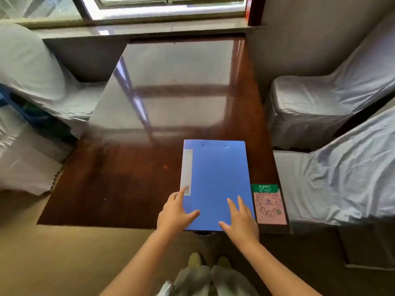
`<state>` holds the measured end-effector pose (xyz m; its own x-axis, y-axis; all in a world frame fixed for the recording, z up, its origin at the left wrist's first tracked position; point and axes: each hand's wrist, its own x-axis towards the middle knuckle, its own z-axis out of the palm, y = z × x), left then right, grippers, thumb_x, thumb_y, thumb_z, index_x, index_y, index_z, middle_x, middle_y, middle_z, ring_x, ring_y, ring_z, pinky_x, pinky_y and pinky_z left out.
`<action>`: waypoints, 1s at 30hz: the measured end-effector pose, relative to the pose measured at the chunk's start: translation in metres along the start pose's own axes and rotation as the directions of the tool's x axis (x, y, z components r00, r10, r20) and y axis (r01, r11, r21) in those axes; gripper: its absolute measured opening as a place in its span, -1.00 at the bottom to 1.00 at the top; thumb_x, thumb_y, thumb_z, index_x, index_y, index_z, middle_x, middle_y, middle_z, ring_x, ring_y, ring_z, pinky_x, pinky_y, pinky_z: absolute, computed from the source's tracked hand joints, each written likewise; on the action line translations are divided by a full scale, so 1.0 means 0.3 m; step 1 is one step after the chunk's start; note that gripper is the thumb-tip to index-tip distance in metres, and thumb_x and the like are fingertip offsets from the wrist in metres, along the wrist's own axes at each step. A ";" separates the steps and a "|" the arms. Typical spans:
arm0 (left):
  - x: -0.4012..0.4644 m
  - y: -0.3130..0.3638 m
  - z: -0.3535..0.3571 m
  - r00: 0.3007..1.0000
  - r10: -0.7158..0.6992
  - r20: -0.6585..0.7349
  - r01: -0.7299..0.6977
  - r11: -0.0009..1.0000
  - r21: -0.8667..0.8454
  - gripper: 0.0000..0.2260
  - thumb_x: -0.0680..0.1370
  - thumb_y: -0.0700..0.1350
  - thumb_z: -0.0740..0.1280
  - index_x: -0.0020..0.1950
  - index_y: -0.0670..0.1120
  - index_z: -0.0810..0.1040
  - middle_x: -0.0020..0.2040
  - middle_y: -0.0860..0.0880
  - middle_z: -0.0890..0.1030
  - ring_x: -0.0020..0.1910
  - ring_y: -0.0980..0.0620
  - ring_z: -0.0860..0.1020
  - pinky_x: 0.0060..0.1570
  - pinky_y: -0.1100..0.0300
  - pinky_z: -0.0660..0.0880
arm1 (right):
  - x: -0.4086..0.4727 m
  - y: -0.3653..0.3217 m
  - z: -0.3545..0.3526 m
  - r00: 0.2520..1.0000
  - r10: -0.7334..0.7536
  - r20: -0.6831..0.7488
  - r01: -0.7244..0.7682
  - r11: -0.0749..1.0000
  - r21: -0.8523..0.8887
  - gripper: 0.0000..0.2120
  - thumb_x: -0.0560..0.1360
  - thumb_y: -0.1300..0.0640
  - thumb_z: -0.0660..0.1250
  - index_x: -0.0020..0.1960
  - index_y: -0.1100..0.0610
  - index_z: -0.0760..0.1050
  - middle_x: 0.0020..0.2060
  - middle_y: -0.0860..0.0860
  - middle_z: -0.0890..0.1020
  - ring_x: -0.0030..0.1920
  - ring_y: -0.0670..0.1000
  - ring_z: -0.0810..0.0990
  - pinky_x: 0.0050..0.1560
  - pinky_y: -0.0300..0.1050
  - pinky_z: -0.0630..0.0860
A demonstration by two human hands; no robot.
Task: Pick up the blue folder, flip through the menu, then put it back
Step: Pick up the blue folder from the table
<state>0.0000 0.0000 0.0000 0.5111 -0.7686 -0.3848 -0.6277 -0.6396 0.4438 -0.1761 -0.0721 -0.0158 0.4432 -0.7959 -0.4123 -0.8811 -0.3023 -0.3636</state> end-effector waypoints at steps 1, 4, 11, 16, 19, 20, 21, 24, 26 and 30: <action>0.002 -0.009 0.006 0.998 -0.046 0.036 0.048 0.998 -0.047 -0.26 0.38 0.16 0.38 0.47 0.04 0.12 0.34 -0.04 0.41 0.19 0.00 0.48 0.03 0.06 0.51 | 0.004 -0.001 0.011 1.000 0.005 0.026 -0.005 1.000 -0.007 -0.30 0.49 -0.11 0.30 0.50 -0.01 0.03 0.53 0.06 0.06 0.49 0.11 0.11 0.28 -0.03 0.42; 0.013 -0.026 0.032 0.977 -0.147 0.156 0.182 0.954 -0.238 -0.44 0.39 -0.01 0.42 0.32 -0.10 0.30 0.20 -0.11 0.54 0.07 -0.04 0.56 0.00 -0.01 0.58 | 0.010 -0.008 0.041 0.998 0.043 0.046 -0.041 0.998 -0.044 -0.35 0.53 -0.06 0.27 0.51 0.03 0.04 0.52 0.08 0.10 0.50 0.12 0.05 0.33 0.00 0.36; 0.055 -0.049 0.051 0.911 -0.327 0.252 0.412 0.753 -0.513 -0.82 0.48 -0.18 0.36 0.01 -0.26 0.53 0.07 -0.27 0.63 -0.08 -0.12 0.60 -0.16 0.05 0.54 | 0.010 -0.015 0.090 0.999 0.034 0.012 -0.032 0.990 -0.138 -0.38 0.55 -0.05 0.23 0.50 0.06 0.05 0.52 0.13 0.10 0.51 0.15 0.03 0.32 -0.04 0.39; 0.054 -0.076 0.017 0.913 -0.291 0.285 0.406 0.696 -0.592 -0.82 0.50 -0.31 0.28 0.09 -0.18 0.47 0.11 -0.20 0.58 0.10 -0.13 0.57 0.06 -0.11 0.56 | 0.012 -0.016 0.075 0.999 0.030 0.018 -0.027 0.991 -0.134 -0.40 0.55 -0.07 0.22 0.50 0.05 0.07 0.52 0.11 0.12 0.51 0.14 0.04 0.31 -0.05 0.41; 0.034 -0.073 -0.013 0.922 -0.240 0.303 0.384 0.665 -0.641 -0.83 0.52 -0.27 0.31 0.08 -0.12 0.42 0.09 -0.16 0.59 -0.01 -0.01 0.59 -0.19 0.08 0.60 | 0.011 -0.016 0.050 0.999 0.015 0.029 -0.012 0.996 -0.086 -0.41 0.55 -0.07 0.23 0.49 0.04 0.11 0.51 0.09 0.15 0.50 0.11 0.07 0.28 -0.07 0.43; 0.029 -0.072 -0.029 0.931 -0.215 0.293 0.360 0.659 -0.660 -0.82 0.52 -0.26 0.32 0.09 -0.12 0.43 0.08 -0.15 0.60 -0.02 0.01 0.60 -0.21 0.12 0.60 | 0.011 -0.015 0.037 1.000 0.011 0.022 -0.010 0.999 -0.044 -0.42 0.54 -0.07 0.24 0.48 0.03 0.13 0.50 0.07 0.18 0.50 0.10 0.10 0.27 -0.07 0.43; 0.022 -0.073 -0.048 0.941 -0.187 0.283 0.334 0.647 -0.685 -0.81 0.52 -0.25 0.32 0.11 -0.12 0.44 0.07 -0.14 0.61 -0.01 0.01 0.61 -0.21 0.13 0.61 | 0.013 -0.014 0.019 1.000 0.006 0.009 -0.006 1.000 0.007 -0.43 0.54 -0.07 0.25 0.47 0.03 0.16 0.49 0.05 0.22 0.48 0.08 0.13 0.27 -0.07 0.42; 0.004 -0.082 -0.116 0.963 -0.102 0.250 0.262 0.574 -0.776 -0.79 0.53 -0.24 0.31 0.16 -0.11 0.48 0.03 -0.10 0.66 -0.02 0.02 0.65 -0.24 0.19 0.62 | 0.021 -0.010 -0.049 0.997 -0.021 -0.072 0.033 0.984 0.176 -0.45 0.50 -0.05 0.31 0.44 0.04 0.25 0.42 0.01 0.36 0.42 0.02 0.28 0.26 -0.06 0.42; -0.010 -0.092 -0.163 0.973 -0.053 0.225 0.219 0.513 -0.830 -0.81 0.54 -0.25 0.29 0.14 -0.09 0.51 -0.03 -0.06 0.71 -0.03 0.01 0.67 -0.23 0.18 0.62 | 0.025 -0.001 -0.108 0.988 0.001 -0.152 0.041 0.961 0.275 -0.44 0.47 -0.01 0.37 0.41 0.04 0.29 0.39 0.00 0.41 0.35 0.03 0.39 0.19 -0.03 0.50; -0.024 -0.094 -0.246 0.986 0.037 0.161 0.132 0.416 -0.900 -0.78 0.55 -0.28 0.25 0.15 -0.09 0.52 -0.04 -0.04 0.73 -0.03 -0.03 0.67 -0.21 0.16 0.62 | 0.063 0.053 -0.244 0.979 0.124 -0.160 -0.033 0.877 0.479 -0.42 0.46 0.08 0.40 0.41 0.06 0.27 0.36 0.10 0.42 0.26 0.11 0.46 0.11 0.03 0.53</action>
<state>0.0574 0.0224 0.0500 0.3858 -0.7794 -0.4936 0.3347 -0.3804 0.8621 -0.1938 -0.1304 0.0319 0.2981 -0.9011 -0.3149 -0.7082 0.0124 -0.7059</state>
